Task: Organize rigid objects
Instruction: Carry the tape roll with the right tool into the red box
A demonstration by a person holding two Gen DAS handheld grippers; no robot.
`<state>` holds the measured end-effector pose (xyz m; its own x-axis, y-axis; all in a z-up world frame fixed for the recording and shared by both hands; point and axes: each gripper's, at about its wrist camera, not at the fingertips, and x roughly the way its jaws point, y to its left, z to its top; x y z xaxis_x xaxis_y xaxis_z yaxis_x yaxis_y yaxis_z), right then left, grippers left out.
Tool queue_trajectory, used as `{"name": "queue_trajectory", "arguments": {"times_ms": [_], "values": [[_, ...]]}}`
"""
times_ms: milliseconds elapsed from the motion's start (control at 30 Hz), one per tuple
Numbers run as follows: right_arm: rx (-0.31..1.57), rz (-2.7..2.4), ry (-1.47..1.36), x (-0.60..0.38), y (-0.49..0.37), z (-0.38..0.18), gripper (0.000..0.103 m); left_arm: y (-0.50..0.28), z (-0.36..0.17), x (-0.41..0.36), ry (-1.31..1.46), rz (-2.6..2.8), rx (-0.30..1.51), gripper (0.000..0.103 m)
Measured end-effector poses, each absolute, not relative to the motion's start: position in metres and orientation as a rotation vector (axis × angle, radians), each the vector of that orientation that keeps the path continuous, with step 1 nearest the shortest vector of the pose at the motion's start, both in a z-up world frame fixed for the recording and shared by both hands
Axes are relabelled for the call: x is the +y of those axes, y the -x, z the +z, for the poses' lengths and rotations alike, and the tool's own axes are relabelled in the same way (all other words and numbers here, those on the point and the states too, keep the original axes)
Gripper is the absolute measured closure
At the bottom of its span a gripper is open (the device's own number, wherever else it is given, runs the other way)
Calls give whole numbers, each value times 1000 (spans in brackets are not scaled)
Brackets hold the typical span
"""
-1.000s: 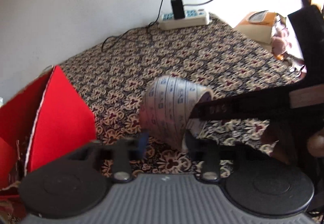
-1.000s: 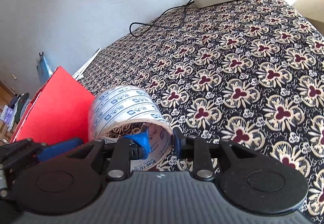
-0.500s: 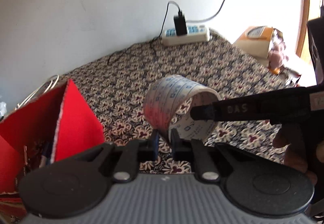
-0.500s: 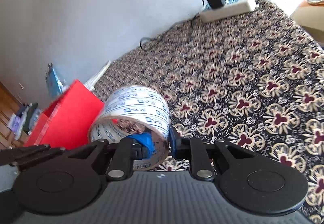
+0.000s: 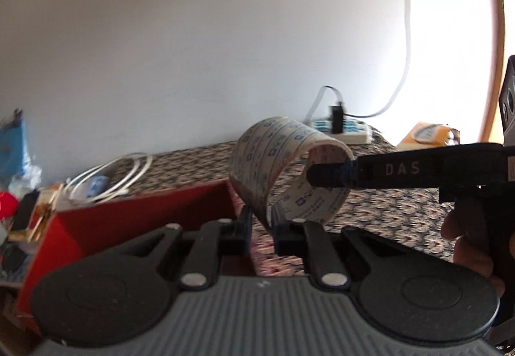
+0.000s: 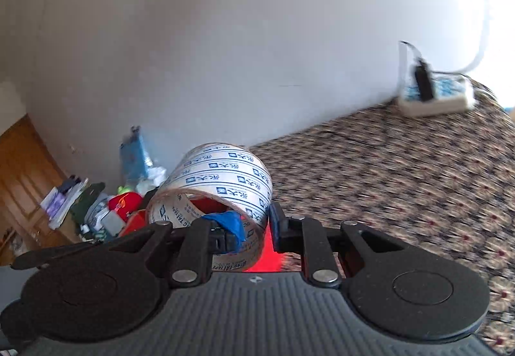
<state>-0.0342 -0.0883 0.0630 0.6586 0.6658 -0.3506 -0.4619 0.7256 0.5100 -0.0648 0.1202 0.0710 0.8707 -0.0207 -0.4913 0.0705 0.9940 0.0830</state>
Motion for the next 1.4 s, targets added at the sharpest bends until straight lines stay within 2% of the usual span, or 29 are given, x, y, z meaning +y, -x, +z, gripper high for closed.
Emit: {"name": "queue_trajectory", "arguments": {"times_ms": [300,600,900,1400], "values": [[654,658,-238,28,27,60,103,67,60,224,56,-34,624,92],[830,533,-65,98,6,42,103,45,34,265,172,-93,735,92],[881,481,-135,112,-2,35,103,34,21,285,188,-86,792,92],[818,451,-222,105,2,31,102,17,23,298,125,40,819,92]]}}
